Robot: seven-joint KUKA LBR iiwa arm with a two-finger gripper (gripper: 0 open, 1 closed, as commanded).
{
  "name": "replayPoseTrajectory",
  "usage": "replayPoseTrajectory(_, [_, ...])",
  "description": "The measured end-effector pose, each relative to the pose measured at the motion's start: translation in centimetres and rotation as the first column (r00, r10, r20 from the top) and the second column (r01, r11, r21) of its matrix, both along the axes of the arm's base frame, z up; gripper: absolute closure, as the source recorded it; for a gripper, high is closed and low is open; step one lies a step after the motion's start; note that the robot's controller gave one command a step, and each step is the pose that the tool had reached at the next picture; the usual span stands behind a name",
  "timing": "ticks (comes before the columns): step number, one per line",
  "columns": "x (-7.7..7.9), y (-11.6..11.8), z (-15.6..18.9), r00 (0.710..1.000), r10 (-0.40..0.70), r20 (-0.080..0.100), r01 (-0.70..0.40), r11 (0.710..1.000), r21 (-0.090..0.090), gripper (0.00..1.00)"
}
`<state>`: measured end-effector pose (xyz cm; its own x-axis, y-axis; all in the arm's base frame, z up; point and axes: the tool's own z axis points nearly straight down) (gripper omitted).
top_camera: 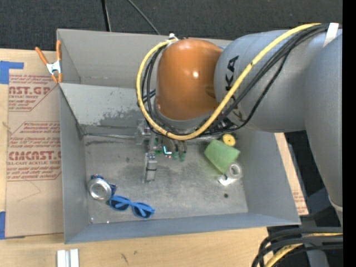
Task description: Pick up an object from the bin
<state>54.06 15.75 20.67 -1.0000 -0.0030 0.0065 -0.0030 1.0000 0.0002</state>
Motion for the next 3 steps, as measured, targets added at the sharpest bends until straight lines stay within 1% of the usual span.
replayPoseTrajectory(1, [-5.2,0.6,-14.1,0.966,-0.258,-0.002,0.258,0.966,-0.004,0.00])
replayPoseTrajectory(2, [-5.9,1.3,-10.7,0.841,-0.541,0.006,0.541,0.841,0.000,0.00])
replayPoseTrajectory(3, [-6.2,3.3,-10.8,0.807,-0.591,0.005,0.591,0.807,0.000,0.00])
